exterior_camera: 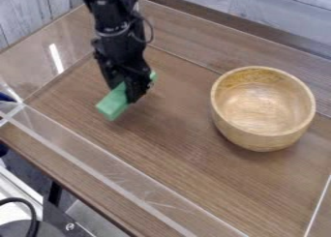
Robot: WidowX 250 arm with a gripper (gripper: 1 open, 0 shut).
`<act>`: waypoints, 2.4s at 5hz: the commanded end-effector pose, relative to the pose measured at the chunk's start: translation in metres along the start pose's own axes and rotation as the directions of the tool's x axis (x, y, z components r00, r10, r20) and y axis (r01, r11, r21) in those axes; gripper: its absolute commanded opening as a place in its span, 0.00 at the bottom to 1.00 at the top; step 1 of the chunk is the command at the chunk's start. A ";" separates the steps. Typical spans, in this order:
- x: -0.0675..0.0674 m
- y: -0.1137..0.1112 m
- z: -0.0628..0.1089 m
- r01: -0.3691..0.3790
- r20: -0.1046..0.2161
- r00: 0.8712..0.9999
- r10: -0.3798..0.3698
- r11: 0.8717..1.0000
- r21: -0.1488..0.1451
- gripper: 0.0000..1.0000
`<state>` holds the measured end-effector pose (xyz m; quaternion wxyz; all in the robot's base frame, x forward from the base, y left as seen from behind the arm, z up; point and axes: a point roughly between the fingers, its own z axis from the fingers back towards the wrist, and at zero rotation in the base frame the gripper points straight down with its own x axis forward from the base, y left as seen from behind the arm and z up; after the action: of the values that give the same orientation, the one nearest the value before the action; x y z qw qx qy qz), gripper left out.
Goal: Remove the green block from inside the brown bowl and put it on the table
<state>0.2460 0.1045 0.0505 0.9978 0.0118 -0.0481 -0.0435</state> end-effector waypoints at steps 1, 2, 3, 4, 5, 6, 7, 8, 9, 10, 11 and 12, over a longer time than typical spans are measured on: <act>0.005 0.008 -0.002 -0.005 0.017 1.000 0.005 1.000 0.019 0.00; 0.006 0.007 -0.004 -0.009 0.011 1.000 0.008 1.000 0.012 0.00; 0.006 0.006 -0.004 -0.014 0.007 1.000 0.014 1.000 0.004 0.00; 0.006 0.004 -0.003 -0.020 0.003 1.000 0.020 1.000 -0.004 0.00; 0.006 0.003 -0.003 -0.026 -0.001 1.000 0.026 1.000 -0.011 0.00; 0.006 0.002 -0.002 -0.031 -0.004 1.000 0.031 0.999 -0.018 0.00; 0.006 0.001 -0.001 -0.037 -0.008 0.999 0.036 0.999 -0.024 0.00; 0.006 0.000 0.000 -0.042 -0.011 0.999 0.041 0.999 -0.030 0.00; 0.006 -0.001 0.000 -0.046 -0.015 0.999 0.046 0.998 -0.035 0.00; 0.007 -0.002 0.001 -0.051 -0.018 0.999 0.050 0.998 -0.040 0.00; 0.007 -0.002 0.001 -0.056 -0.021 0.998 0.055 0.997 -0.044 0.00; 0.007 -0.002 0.000 -0.061 -0.025 0.998 0.060 0.997 -0.048 0.00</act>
<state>0.2422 0.0973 0.0404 0.9996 -0.0234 -0.0130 -0.0134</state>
